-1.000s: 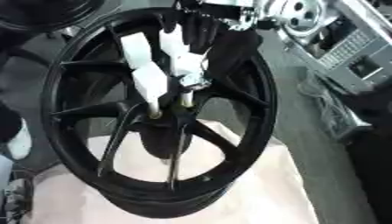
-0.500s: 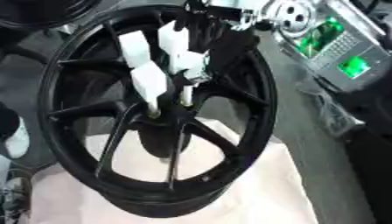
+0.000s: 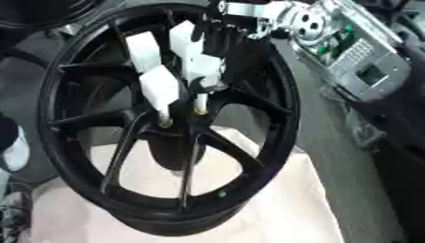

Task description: Pull the pin out of the wheel hub.

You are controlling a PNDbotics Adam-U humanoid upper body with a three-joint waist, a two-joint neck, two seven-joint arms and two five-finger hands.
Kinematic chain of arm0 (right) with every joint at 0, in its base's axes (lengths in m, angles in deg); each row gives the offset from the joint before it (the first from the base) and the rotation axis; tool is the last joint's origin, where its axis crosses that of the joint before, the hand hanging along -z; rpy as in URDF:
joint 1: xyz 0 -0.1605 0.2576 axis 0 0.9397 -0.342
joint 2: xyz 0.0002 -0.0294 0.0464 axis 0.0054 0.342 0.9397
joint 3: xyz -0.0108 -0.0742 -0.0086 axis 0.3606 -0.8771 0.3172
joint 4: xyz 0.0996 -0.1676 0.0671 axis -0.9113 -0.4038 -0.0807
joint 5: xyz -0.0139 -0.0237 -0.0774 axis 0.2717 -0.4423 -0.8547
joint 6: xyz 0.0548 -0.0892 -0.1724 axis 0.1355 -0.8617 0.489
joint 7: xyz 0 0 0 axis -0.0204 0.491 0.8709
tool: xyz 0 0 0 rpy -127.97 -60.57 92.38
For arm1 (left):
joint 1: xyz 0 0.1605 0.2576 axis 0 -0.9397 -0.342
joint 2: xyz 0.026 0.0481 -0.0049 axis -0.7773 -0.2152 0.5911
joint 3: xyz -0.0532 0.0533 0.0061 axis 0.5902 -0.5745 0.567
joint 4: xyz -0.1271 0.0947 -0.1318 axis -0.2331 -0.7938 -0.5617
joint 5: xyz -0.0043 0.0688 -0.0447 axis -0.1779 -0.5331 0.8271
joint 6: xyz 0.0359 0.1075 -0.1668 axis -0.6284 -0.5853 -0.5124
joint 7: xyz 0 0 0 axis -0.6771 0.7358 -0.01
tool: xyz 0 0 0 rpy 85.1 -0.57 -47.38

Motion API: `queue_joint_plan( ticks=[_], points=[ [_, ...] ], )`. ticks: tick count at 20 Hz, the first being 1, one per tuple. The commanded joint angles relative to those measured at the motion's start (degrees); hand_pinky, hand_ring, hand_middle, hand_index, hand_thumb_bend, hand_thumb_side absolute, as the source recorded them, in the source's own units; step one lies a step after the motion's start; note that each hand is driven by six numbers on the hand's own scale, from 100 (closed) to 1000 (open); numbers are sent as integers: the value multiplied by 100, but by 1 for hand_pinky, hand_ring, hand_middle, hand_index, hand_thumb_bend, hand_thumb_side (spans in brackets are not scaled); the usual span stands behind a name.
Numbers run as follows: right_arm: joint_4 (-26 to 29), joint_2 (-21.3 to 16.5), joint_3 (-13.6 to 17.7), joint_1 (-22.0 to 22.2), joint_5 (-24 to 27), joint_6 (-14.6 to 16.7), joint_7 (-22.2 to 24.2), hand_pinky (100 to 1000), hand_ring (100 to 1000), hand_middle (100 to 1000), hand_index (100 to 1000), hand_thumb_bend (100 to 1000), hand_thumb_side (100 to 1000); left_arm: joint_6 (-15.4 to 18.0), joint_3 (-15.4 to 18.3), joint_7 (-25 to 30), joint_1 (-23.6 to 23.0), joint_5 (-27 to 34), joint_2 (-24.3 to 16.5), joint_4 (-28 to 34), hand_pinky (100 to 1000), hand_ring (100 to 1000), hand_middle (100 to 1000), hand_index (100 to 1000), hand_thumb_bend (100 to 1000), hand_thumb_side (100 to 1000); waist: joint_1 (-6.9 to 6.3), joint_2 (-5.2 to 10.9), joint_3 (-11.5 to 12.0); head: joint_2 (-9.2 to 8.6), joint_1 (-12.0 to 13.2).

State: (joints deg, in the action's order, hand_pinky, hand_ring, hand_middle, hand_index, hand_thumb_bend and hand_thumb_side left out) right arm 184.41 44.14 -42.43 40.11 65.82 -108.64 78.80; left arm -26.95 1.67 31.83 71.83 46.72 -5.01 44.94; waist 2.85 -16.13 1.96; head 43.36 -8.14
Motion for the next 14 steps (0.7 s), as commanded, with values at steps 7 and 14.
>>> queue_joint_plan(
  ticks=[7, 14],
  points=[
    [-344, -3, 8, -33, -141, 171, 98, 666, 632, 593, 766, 519, 310, 25, 89, -32, 92, 8, -101, 68, 779, 797, 765, 796, 249, 749, -31, 41, 12, -68, -29],
    [-484, 42, 11, -29, -68, 250, 66, 656, 619, 578, 753, 485, 308, 20, 91, -39, 89, 10, -89, 62, 780, 797, 763, 795, 247, 751, -32, 8, 15, -64, -37]
  ],
)
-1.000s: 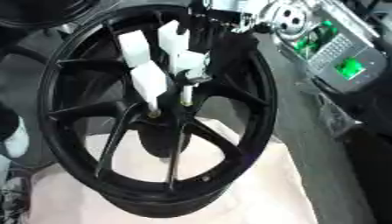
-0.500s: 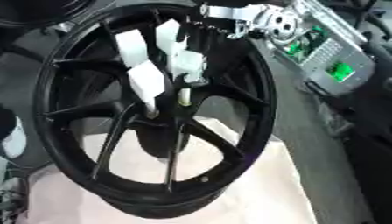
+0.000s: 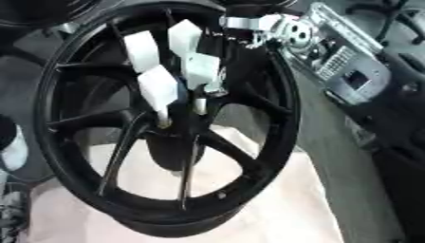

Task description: Pull the pin out of the wheel hub.

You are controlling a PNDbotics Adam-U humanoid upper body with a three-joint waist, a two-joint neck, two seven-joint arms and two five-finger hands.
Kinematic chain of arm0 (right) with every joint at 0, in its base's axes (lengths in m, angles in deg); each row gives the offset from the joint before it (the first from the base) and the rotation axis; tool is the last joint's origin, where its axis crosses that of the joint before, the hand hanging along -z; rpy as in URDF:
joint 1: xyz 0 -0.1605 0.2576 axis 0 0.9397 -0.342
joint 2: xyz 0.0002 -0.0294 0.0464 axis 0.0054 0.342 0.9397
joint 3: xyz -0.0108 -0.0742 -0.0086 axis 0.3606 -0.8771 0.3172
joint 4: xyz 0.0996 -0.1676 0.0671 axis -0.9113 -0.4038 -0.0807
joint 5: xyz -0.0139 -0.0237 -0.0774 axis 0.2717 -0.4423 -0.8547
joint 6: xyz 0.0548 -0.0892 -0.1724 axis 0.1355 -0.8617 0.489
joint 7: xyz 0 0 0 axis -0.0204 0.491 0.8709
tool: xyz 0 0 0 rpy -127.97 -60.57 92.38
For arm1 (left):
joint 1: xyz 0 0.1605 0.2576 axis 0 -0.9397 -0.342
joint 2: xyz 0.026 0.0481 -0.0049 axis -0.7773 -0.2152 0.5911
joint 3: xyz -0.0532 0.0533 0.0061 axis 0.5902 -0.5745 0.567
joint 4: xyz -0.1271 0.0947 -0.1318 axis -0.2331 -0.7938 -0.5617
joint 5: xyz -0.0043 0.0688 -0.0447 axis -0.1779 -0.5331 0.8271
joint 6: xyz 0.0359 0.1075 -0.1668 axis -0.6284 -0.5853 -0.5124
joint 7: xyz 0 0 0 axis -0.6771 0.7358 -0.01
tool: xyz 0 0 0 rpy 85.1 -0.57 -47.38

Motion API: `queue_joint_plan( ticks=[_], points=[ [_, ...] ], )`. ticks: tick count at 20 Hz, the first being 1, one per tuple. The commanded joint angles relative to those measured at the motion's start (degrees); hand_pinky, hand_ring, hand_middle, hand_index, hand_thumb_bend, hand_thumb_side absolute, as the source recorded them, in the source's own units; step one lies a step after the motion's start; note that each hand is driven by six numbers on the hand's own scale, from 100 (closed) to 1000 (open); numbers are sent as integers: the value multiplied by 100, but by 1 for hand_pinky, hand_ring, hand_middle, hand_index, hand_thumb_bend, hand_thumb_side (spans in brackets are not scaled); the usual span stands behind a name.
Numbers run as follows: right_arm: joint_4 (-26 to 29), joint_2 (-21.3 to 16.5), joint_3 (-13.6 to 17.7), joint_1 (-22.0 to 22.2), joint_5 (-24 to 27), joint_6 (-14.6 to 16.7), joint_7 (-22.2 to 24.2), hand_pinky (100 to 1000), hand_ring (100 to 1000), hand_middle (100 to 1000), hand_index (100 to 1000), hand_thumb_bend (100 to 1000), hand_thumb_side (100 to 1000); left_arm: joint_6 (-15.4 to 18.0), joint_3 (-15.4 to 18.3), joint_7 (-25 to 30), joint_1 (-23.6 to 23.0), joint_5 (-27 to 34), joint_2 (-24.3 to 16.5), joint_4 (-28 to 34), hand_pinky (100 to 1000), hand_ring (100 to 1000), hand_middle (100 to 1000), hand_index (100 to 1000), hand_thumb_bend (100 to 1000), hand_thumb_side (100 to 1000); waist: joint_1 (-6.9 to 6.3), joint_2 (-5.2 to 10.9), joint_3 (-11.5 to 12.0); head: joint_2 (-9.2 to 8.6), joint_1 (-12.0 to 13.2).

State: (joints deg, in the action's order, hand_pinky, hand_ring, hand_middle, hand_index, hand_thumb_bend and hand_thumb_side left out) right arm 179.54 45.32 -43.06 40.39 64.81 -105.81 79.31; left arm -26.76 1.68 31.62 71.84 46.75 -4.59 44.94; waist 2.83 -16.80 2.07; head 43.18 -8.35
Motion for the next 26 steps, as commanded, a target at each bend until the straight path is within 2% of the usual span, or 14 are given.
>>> queue_joint_plan(
  ticks=[1, 6, 9, 11, 13, 20, 26],
  points=[
    [9, -74, 80, -59, 64, -50, -7, 654, 616, 573, 748, 471, 306, 2, 89, -18, 90, 7, -128, 61, 780, 798, 763, 795, 246, 752, -30, 72, 4, -43, -17],
    [116, -73, 114, -72, 330, -174, -156, 639, 596, 515, 692, 427, 255, 0, 91, -21, 97, 6, -121, 58, 780, 798, 763, 794, 245, 755, -31, 50, 5, -35, -21],
    [202, -70, 130, -75, 553, -281, -244, 633, 583, 473, 652, 426, 187, -1, 93, -25, 95, 7, -118, 52, 780, 798, 763, 794, 243, 756, -32, 36, 3, -36, -18],
    [287, -82, 142, -79, 725, -356, -313, 631, 572, 446, 638, 462, 103, -4, 96, -30, 94, 5, -118, 44, 780, 798, 763, 793, 243, 757, -31, 31, 2, -32, -16],
    [380, -98, 154, -90, 871, -421, -381, 629, 561, 423, 624, 497, 100, -4, 96, -32, 94, 6, -117, 39, 780, 799, 762, 793, 242, 758, -30, 31, 1, -30, -16],
    [593, -170, 240, -100, 1098, -530, -542, 619, 525, 353, 565, 465, 100, -3, 95, -32, 95, 7, -124, 40, 781, 799, 761, 792, 241, 758, -31, 33, -1, -42, -20],
    [945, -393, 577, -102, 1322, -534, -754, 615, 509, 329, 547, 451, 100, 8, 105, -36, 74, 16, -140, 55, 781, 798, 760, 792, 239, 758, -32, 60, -21, -74, 7]
  ],
)
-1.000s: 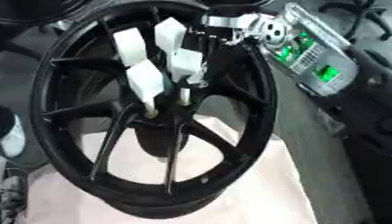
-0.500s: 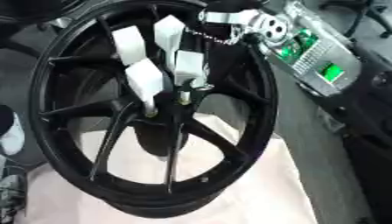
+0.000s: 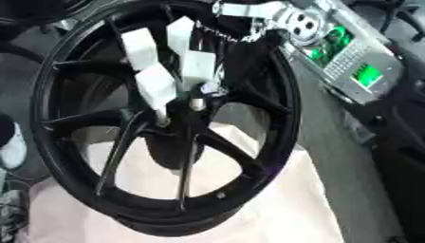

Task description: Pull the pin out of the wheel hub.

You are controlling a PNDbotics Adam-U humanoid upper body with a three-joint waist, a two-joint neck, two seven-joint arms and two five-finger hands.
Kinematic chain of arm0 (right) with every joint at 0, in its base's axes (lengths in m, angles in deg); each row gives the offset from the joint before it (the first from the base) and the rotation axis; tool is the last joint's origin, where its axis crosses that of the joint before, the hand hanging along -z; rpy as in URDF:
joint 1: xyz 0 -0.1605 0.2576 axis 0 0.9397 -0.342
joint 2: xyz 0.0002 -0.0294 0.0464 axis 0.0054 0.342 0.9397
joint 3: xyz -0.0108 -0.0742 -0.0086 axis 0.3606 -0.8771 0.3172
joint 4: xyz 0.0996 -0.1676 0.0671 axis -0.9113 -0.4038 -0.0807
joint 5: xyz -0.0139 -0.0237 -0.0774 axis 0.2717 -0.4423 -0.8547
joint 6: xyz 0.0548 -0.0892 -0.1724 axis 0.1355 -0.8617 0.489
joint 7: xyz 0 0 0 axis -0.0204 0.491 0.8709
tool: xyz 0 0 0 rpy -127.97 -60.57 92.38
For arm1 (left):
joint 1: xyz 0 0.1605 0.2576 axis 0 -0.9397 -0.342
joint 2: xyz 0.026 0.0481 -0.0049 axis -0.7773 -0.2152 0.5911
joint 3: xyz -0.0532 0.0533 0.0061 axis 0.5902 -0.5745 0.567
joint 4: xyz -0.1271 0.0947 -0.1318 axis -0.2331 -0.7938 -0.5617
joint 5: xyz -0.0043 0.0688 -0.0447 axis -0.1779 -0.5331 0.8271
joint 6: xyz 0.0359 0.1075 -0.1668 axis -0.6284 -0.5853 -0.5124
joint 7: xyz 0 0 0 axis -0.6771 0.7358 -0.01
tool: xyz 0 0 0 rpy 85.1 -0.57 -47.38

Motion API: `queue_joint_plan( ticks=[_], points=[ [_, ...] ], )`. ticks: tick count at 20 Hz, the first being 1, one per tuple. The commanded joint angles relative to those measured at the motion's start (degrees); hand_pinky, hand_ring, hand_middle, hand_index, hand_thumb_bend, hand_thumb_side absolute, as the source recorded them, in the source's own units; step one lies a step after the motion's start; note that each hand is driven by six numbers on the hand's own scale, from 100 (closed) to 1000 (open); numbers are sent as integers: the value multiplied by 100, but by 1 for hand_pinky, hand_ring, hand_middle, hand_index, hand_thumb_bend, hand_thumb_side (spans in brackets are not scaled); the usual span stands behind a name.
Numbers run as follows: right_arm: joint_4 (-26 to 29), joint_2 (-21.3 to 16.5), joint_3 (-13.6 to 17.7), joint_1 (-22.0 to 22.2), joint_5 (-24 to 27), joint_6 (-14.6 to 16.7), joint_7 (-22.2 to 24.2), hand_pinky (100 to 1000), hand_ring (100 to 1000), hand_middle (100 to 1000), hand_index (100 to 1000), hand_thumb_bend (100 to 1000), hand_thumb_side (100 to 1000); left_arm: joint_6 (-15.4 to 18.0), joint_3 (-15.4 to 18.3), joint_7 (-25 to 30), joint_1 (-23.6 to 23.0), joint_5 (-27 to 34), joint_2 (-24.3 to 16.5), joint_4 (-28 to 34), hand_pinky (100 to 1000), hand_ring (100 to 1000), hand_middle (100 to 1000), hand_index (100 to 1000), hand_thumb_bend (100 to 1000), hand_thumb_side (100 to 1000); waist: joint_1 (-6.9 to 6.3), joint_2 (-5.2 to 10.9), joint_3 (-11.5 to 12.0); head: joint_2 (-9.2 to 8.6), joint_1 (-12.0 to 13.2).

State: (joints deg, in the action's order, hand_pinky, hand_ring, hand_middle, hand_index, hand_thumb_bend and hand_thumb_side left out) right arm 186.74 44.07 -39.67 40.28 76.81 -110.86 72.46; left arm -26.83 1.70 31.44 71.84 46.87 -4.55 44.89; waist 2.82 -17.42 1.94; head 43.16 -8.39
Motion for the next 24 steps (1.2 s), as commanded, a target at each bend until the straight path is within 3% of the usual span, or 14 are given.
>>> queue_joint_plan(
  ticks=[1, 4, 9, 13, 16, 20, 24],
  points=[
    [304, -332, 322, -70, 187, -24, -120, 615, 508, 328, 547, 451, 100, 17, 105, -18, 70, 4, -149, 65, 781, 798, 760, 792, 239, 758, -31, 124, -13, -84, 15],
    [507, -587, 655, 68, 418, 42, -342, 616, 504, 323, 547, 448, 100, 25, 118, -26, 58, 8, -162, 81, 781, 798, 760, 792, 239, 757, -40, 126, -29, -119, 42],
    [544, -1177, 1455, 619, 934, 521, -1037, 622, 500, 320, 553, 451, 100, 36, 147, -49, 35, 18, -185, 98, 781, 798, 760, 792, 238, 756, -64, 111, -60, -142, 102],
    [545, -1746, 2405, 1654, 1555, 893, -1990, 626, 498, 320, 557, 453, 100, 54, 194, -90, -13, 31, -215, 111, 781, 798, 760, 792, 237, 756, -94, 73, -114, -156, 162],
    [540, -1942, 3141, 2649, 1791, 975, -2760, 632, 499, 326, 565, 455, 100, 69, 239, -129, -69, 42, -253, 122, 782, 798, 760, 792, 237, 755, -130, 41, -175, -175, 227],
    [117, -1839, 3985, 3771, 1682, 1083, -3453, 647, 509, 344, 581, 463, 100, 95, 309, -191, -147, 59, -302, 139, 782, 799, 760, 791, 237, 754, -171, 22, -244, -201, 329],
    [-379, -1619, 4386, 4387, 1008, 1505, -3381, 671, 537, 392, 625, 449, 100, 110, 350, -234, -192, 79, -315, 147, 783, 799, 761, 791, 237, 753, -203, 31, -289, -217, 391]
  ],
)
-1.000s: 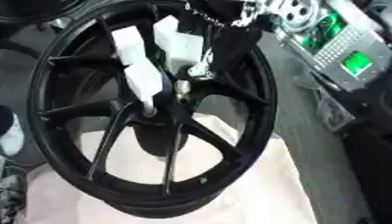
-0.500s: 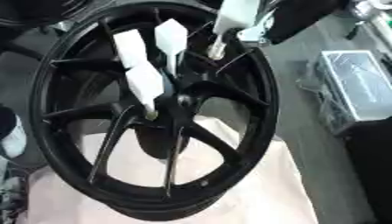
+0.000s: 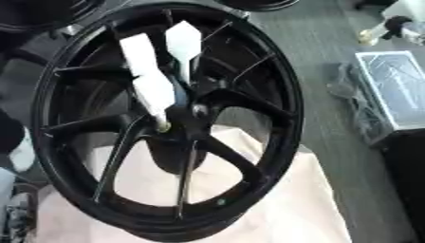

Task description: Pull the pin out of the wheel hub.

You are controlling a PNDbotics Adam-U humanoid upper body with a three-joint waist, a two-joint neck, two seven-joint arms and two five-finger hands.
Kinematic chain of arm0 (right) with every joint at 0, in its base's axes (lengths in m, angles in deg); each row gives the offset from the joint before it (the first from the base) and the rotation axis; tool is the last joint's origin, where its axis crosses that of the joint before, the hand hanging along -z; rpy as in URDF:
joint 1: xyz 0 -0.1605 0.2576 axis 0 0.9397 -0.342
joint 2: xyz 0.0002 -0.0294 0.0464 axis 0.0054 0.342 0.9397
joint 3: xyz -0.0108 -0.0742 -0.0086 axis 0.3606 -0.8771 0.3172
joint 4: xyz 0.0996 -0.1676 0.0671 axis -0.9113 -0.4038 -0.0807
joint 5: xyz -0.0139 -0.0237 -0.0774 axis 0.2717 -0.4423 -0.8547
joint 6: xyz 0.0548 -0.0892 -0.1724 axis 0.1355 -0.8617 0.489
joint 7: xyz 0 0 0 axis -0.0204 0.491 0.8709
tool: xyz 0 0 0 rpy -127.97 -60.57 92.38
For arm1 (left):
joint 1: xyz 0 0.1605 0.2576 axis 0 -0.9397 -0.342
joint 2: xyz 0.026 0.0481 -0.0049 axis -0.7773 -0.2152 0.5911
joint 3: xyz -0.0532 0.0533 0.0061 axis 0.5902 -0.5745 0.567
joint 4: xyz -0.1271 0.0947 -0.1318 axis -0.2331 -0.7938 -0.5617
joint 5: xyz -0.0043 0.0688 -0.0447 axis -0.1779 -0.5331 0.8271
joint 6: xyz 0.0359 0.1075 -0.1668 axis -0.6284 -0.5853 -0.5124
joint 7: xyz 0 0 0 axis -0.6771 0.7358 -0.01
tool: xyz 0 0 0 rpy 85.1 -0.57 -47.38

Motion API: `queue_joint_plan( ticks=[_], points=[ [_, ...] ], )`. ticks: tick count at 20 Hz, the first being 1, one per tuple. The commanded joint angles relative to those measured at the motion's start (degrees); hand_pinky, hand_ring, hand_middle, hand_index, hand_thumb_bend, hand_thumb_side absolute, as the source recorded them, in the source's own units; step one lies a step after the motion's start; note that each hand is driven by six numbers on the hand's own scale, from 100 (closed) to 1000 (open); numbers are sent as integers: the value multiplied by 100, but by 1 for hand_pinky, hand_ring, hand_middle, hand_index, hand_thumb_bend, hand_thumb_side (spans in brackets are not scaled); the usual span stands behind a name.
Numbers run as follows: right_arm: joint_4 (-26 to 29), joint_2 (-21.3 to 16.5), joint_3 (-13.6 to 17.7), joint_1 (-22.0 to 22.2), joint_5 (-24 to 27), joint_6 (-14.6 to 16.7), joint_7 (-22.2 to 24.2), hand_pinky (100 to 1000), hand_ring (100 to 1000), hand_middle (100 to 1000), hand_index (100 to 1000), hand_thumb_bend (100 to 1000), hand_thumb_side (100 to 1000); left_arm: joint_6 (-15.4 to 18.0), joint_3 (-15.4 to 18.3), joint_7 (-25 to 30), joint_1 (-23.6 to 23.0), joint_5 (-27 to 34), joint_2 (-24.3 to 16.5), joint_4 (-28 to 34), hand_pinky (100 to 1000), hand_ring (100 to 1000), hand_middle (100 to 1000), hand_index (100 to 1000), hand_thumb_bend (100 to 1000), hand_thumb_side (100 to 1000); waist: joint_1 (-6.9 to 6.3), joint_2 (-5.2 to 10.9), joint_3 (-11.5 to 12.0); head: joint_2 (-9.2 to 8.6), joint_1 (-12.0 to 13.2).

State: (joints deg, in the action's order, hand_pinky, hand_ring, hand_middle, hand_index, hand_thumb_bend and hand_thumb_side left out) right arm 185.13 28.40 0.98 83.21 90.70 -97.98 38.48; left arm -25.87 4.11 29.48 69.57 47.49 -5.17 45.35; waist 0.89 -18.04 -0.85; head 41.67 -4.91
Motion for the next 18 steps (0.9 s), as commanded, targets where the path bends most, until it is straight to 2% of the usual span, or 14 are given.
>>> queue_joint_plan(
  ticks=[1, 2, 4, 7, 8, 10, 13, 15, 16, 17, 18],
  points=[
    [-307, 19, 376, 187, -578, 321, 127, 677, 544, 406, 641, 444, 100, 15, 110, -40, 33, 18, -251, 102, 783, 799, 760, 791, 237, 753, -19, 99, -16, -70, 49],
    [-379, 68, 421, 243, -721, 407, 231, 677, 544, 406, 641, 444, 100, 14, 109, -41, 32, 18, -249, 102, 783, 799, 760, 791, 237, 753, -24, 103, -18, -70, 51],
    [-540, 172, 501, 352, -1003, 569, 450, 767, 717, 619, 827, 462, 100, 15, 111, -42, 33, 19, -247, 98, 783, 799, 761, 791, 237, 751, -42, 122, -23, -78, 54],
    [-794, 284, 621, 419, -1397, 722, 602, 846, 827, 811, 912, 538, 127, 17, 114, -44, 24, 18, -250, 92, 783, 799, 761, 792, 237, 750, -61, 146, -22, -86, 61],
    [-871, 313, 649, 427, -1496, 770, 618, 870, 864, 844, 933, 582, 139, 17, 116, -45, 22, 20, -251, 88, 784, 799, 761, 792, 237, 750, -65, 152, -21, -89, 61],
    [-982, 359, 679, 431, -1606, 859, 647, 890, 904, 875, 960, 664, 195, 20, 119, -48, 25, 23, -252, 86, 784, 798, 761, 792, 237, 750, -69, 161, -19, -89, 57],
    [-1050, 403, 711, 404, -1633, 863, 585, 881, 892, 861, 959, 671, 233, 19, 108, -39, 32, 24, -250, 90, 784, 797, 761, 791, 237, 749, -77, 167, -18, -84, 47],
    [-1055, 418, 748, 347, -1431, 800, 368, 855, 846, 810, 935, 672, 313, 18, 108, -38, 35, 22, -249, 92, 784, 797, 761, 791, 237, 748, -81, 170, -22, -81, 40],
    [-1025, 427, 752, 312, -1231, 777, 176, 841, 798, 762, 903, 655, 354, 18, 109, -39, 35, 21, -248, 93, 784, 797, 761, 791, 237, 747, -84, 170, -23, -79, 37],
    [-971, 448, 746, 253, -919, 754, -72, 827, 756, 716, 875, 568, 385, 18, 108, -39, 34, 22, -244, 94, 784, 797, 761, 790, 237, 747, -89, 171, -22, -78, 35],
    [-899, 452, 710, 201, -565, 739, -338, 826, 751, 709, 871, 550, 392, 17, 107, -39, 35, 24, -240, 97, 784, 797, 761, 790, 237, 746, -92, 171, -20, -78, 33]
  ],
)
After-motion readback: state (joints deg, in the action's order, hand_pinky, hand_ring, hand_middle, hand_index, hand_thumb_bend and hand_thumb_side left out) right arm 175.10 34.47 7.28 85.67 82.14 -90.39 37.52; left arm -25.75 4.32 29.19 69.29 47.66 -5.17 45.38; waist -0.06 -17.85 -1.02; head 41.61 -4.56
